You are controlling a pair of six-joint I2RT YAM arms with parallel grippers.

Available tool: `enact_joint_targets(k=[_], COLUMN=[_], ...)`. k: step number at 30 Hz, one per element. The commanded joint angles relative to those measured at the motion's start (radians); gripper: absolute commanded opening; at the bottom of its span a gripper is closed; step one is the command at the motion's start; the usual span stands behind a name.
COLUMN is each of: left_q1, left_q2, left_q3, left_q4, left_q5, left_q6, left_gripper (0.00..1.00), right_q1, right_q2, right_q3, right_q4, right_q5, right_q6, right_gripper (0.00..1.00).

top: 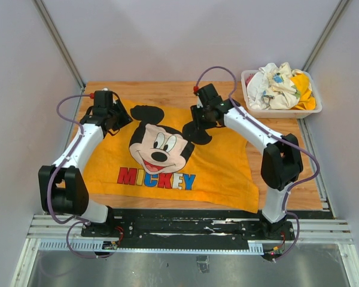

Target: Remove the trousers from the hanger

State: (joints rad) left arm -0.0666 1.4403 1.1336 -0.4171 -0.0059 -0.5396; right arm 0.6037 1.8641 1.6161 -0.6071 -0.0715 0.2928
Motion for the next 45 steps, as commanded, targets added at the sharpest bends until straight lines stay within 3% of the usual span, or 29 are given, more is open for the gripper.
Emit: enact_joint_targets(k=[1,9,21,28,34,40,45], left_q1=[0.002,-0.092,-0.096,-0.096,-0.096,-0.098,-0.101], left_q2=[0.057,0.207,0.220,0.162,0.021,-0.145,-0.231], left_q3=[0.054,0.183,-0.010,-0.129,-0.216,-0.211,-0.271], left_q4=[0.059,0.069,0.061,0.008,-0.085,-0.179,-0.201], left_q5=[0.035,-0.004,-0.127,-0.173,-0.162,-0.161,-0.186], left_q6=[-0.006,0.008,0.056,0.049,0.012,-0.059,-0.147], left_gripper=[0.47,0.47,0.47,0.47,0.47,0.47,0.47], right_q1=[-0.068,-0.119,-0.172,-0.205,-0.205,-0.205,-0.196], right_q2=[0.031,0.180,0.398,0.495,0.523,0.463,0.312], right_q3=[0.018,0.122,0.328,0.474,0.510,0.447,0.300], right_q4=[0.037,0.048,0.052,0.036,0.027,0.032,0.052], right_q5=[0.072,-0.027,-0.009,-0.022,-0.025,-0.013,-0.009], right_q6=[0.091,0.138,0.150,0.140,0.127,0.114,0.113], right_gripper=[0.43,0.48,0.50,0.51,0.52,0.53,0.53])
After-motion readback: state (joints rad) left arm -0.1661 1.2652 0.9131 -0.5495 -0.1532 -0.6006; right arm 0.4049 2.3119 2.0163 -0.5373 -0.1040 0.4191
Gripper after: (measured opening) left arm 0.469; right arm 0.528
